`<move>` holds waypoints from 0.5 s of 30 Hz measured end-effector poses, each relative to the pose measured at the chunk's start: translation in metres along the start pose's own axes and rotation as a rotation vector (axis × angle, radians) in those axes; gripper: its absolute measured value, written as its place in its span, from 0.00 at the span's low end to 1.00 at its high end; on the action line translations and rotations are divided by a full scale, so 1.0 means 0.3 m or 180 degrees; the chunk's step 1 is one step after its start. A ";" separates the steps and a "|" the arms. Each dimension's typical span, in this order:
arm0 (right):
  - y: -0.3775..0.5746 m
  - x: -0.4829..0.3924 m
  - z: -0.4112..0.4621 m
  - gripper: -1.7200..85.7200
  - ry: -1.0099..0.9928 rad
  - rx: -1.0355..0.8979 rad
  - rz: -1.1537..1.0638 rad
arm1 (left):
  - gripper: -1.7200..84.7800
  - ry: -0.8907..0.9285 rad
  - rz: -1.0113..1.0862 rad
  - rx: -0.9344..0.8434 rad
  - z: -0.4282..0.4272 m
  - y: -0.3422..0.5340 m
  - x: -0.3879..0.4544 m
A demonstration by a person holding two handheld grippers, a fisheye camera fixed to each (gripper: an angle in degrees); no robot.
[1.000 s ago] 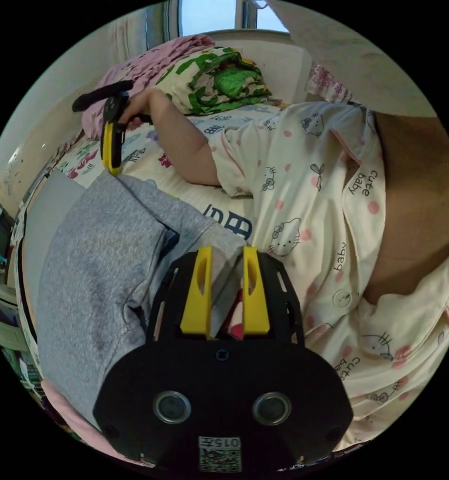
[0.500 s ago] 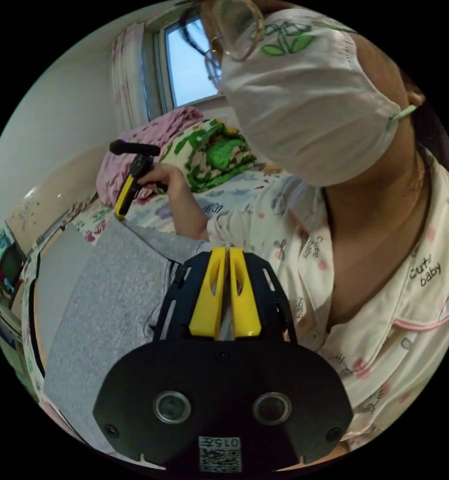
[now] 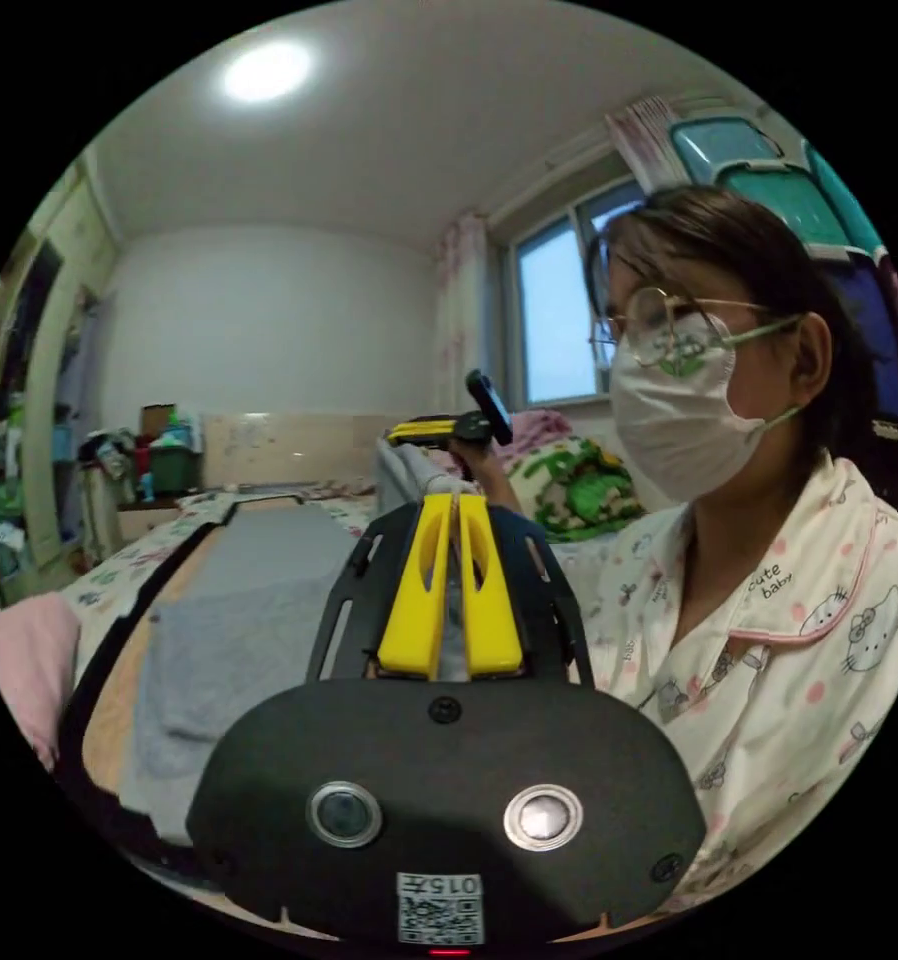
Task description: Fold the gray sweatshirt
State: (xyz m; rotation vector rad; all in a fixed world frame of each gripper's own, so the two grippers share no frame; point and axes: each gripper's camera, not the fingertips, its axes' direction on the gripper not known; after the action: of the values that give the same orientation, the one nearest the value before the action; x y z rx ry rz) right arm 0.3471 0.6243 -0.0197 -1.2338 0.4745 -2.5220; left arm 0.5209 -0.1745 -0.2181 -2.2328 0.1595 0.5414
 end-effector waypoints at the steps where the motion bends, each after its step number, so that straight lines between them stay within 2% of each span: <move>1: -0.097 -0.098 0.065 0.07 0.0039 0.0089 -0.0173 | 0.02 -0.0106 -0.0062 0.0024 -0.029 0.038 0.000; 6: -0.492 -0.469 0.387 0.07 -0.0625 0.0175 -0.0448 | 0.02 -0.0914 -0.0837 0.0327 -0.233 0.403 0.004; 9: -0.656 -0.749 0.643 0.07 -0.1057 -0.0127 -0.0703 | 0.02 -0.1251 -0.1288 0.0397 -0.289 0.609 0.018; 11: -0.726 -0.992 0.868 0.07 -0.1279 -0.0573 -0.0970 | 0.02 -0.1443 -0.1538 0.0392 -0.301 0.726 0.032; 15: -0.713 -1.297 1.134 0.08 -0.1232 -0.1067 -0.1195 | 0.02 -0.1642 -0.2057 0.0170 -0.251 0.957 0.068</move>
State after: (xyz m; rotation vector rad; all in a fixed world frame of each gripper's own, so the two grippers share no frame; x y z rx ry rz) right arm 0.8238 0.9167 -0.0077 -2.0562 0.6346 -2.4558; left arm 0.4816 -0.4192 -0.3828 -1.8700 -0.7729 0.7055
